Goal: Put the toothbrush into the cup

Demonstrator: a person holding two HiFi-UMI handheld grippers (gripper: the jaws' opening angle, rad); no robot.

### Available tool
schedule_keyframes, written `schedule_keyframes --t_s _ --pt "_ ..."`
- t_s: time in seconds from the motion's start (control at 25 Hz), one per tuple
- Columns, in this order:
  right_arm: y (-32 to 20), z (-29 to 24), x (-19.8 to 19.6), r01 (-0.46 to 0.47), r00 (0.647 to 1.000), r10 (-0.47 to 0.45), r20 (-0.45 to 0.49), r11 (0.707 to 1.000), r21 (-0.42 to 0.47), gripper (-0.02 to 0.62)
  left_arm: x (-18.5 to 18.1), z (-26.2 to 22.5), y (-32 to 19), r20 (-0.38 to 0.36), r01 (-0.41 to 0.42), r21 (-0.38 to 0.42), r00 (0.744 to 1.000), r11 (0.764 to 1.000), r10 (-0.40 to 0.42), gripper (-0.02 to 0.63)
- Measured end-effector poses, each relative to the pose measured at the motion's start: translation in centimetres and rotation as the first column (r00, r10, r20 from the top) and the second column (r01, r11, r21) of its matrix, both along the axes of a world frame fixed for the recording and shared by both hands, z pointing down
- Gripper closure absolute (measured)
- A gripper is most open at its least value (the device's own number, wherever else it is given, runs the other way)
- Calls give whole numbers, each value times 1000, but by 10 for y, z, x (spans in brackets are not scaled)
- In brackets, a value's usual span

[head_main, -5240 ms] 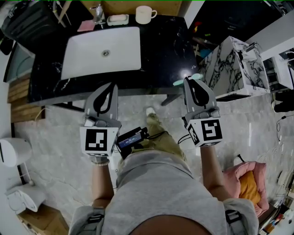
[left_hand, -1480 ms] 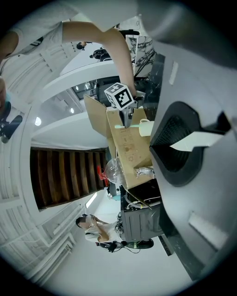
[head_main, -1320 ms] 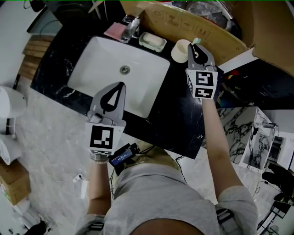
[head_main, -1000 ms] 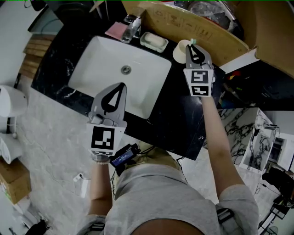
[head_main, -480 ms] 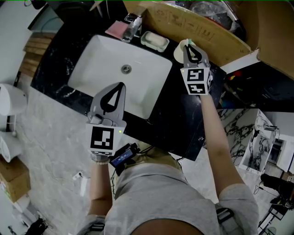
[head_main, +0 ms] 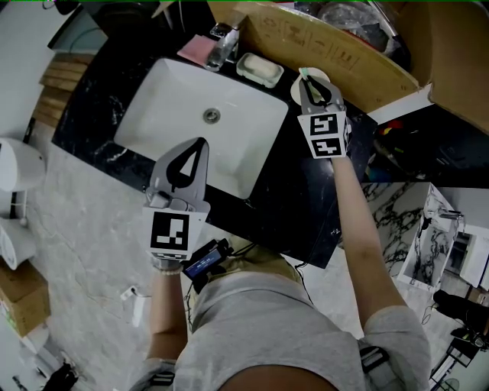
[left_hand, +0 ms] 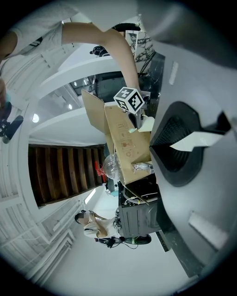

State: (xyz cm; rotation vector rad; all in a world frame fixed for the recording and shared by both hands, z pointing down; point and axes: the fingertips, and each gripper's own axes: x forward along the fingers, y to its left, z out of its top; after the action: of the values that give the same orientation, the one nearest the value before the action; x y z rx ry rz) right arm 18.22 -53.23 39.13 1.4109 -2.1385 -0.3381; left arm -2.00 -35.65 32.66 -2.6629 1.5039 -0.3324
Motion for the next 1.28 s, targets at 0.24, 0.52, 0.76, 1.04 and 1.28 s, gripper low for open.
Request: schedule_keyframes --t_s 0.24,0.52,0.76,1.04,1.28 --pt "2 5 -2 2 999 -1 38 999 -39 523 -1 -3 2 -14 0 3 1000 1000 0 595" --pt "16 -8 3 -24 998 25 61 1000 -7 540 2 -7 7 -13 -30 16 999 999 30 595" --pt "37 -26 13 -107 987 104 126 994 12 603 9 -9 15 -14 -75 21 997 997 76 595" --pt "77 -53 18 -175 959 164 230 984 28 604 17 -19 30 -36 -146 51 988 988 147 595" --pt "117 -77 12 -199 949 172 262 977 79 604 22 -24 46 -33 -204 66 978 977 206 595"
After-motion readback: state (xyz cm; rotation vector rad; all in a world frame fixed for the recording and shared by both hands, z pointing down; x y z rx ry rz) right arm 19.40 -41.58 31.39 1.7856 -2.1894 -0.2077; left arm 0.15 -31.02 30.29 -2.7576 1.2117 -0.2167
